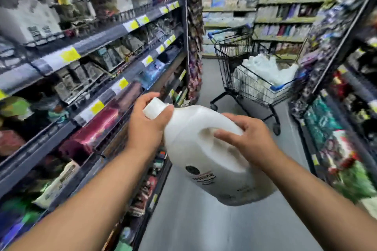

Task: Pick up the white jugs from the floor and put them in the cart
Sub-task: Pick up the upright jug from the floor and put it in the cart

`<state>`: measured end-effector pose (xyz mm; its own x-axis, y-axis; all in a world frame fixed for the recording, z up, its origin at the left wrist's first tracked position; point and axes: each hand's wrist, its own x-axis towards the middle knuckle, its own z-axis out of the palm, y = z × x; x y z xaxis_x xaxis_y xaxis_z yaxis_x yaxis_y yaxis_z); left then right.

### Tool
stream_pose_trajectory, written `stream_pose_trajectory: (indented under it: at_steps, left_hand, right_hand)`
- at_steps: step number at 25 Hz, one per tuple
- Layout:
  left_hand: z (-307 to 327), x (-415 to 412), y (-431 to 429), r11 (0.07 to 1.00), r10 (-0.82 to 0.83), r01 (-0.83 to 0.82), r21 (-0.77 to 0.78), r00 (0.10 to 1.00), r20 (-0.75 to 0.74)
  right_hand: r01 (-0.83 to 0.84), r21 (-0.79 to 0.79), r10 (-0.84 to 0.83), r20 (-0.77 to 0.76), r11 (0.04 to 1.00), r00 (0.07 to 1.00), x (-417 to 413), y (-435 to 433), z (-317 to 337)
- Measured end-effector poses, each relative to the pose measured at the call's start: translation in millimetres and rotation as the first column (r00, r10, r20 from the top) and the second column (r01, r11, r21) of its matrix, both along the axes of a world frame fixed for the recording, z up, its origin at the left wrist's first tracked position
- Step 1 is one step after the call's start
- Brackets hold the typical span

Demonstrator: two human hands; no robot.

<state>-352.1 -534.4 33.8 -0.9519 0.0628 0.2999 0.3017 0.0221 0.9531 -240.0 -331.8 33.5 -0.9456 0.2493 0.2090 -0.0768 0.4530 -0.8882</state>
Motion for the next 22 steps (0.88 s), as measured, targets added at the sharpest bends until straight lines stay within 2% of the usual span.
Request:
stream_pose_trajectory:
  at_steps: [4, 6, 10, 22]
  left_hand:
    - [-7, -71, 107, 0.992, -0.119, 0.119, 0.03, 0.993, -0.003]
    - [-13, -105, 162, 0.989, -0.14, 0.138, 0.056, 0.99, 0.023]
    - [-19, -168, 256, 0.982, -0.169, 0.163, 0.092, 0.984, 0.062]
    - [-30, -451, 489, 0.928, -0.366, 0.357, 0.106, 0.927, 0.083]
  right_hand:
    - [0.119, 0.015, -0.119, 0.009, 0.993, 0.993, -51, 91, -2]
    - [0.136, 0.001, -0.136, 0.026, 0.991, 0.99, -78, 143, -3]
    - [0.161, 0.071, -0.163, 0.029, 0.984, 0.986, -138, 235, 0]
    - [0.288, 0.091, -0.291, 0.019, 0.953, 0.957, -393, 437, -10]
